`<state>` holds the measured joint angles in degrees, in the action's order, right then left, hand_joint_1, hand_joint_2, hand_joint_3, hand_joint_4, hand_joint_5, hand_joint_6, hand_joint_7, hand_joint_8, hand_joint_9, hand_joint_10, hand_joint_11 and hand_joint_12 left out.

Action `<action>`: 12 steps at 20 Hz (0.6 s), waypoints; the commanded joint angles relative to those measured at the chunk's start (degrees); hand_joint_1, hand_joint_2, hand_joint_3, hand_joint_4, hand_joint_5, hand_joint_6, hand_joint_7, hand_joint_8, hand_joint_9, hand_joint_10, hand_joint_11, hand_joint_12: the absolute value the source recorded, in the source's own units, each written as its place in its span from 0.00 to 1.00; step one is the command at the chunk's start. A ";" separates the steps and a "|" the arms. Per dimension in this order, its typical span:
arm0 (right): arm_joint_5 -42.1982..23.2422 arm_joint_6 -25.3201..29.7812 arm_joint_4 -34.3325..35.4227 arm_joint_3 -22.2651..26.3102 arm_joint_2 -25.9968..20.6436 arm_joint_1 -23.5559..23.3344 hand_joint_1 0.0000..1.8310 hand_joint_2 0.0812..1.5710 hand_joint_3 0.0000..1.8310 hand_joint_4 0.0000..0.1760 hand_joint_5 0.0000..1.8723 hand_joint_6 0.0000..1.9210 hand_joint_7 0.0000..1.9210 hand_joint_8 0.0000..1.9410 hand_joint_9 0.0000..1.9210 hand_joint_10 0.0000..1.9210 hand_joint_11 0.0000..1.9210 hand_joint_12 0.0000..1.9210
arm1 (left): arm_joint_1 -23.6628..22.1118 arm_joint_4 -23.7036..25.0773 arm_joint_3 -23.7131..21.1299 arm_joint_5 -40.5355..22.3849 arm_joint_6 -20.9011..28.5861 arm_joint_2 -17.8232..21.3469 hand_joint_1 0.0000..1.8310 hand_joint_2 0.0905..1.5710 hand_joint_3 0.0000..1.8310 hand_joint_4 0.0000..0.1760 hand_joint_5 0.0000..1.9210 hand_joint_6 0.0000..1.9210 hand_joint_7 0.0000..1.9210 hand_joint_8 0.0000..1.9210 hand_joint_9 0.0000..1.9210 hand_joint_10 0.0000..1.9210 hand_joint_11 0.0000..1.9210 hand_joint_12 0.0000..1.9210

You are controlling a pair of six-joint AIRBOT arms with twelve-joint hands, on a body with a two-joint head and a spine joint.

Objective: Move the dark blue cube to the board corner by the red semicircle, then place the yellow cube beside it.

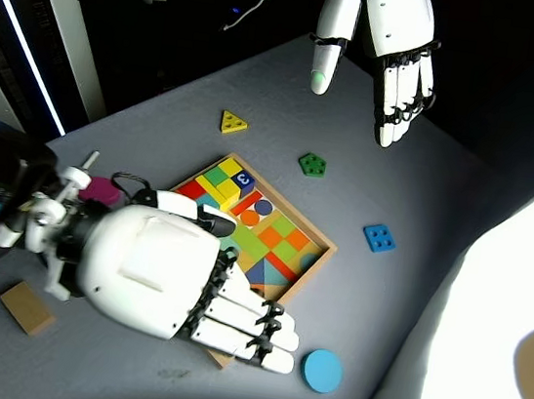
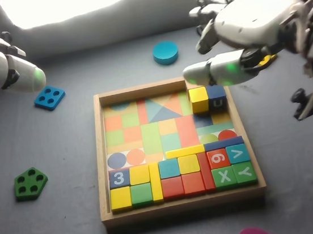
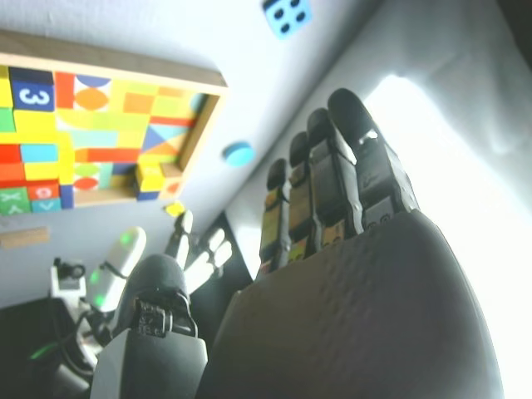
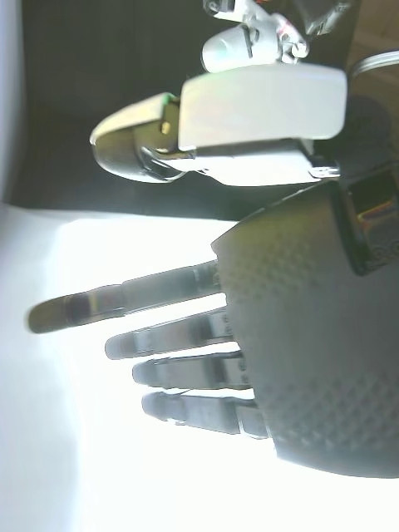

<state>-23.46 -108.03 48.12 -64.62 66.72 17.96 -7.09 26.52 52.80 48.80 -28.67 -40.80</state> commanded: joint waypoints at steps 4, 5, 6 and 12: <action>-2.01 0.12 -1.91 5.27 -5.77 -2.97 0.00 0.71 0.00 0.00 0.41 0.00 0.11 0.01 0.01 0.00 0.00 0.00 | -1.30 2.04 0.21 -3.73 -1.60 0.19 0.00 0.78 0.00 0.14 0.08 0.00 0.10 0.00 0.12 0.00 0.00 0.43; -1.61 -1.02 -1.93 8.74 -8.59 -3.78 0.00 0.71 0.00 0.00 0.41 0.00 0.11 0.01 0.01 0.00 0.00 0.00 | -1.48 2.04 0.16 -3.62 -1.67 0.44 0.00 0.78 0.00 0.14 0.08 0.00 0.10 0.00 0.12 0.00 0.00 0.43; -1.47 -1.33 -1.93 9.65 -9.52 -3.87 0.00 0.71 0.00 0.00 0.41 0.00 0.11 0.01 0.01 0.00 0.00 0.00 | -1.50 2.05 0.19 -3.59 -1.71 0.44 0.00 0.78 0.00 0.14 0.08 0.00 0.10 0.00 0.12 0.00 0.00 0.43; 1.94 -0.95 -1.68 15.00 -16.45 -4.87 0.03 0.74 0.00 0.00 0.48 0.04 0.49 0.07 0.33 0.50 0.14 0.89 | -2.38 2.96 0.32 -2.79 -1.80 0.63 0.04 0.79 0.00 0.00 0.39 0.01 0.51 0.04 0.45 0.29 0.22 0.77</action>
<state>-16.88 -109.34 48.42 -49.74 50.09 13.87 -8.97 27.20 52.97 49.76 -30.24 -40.42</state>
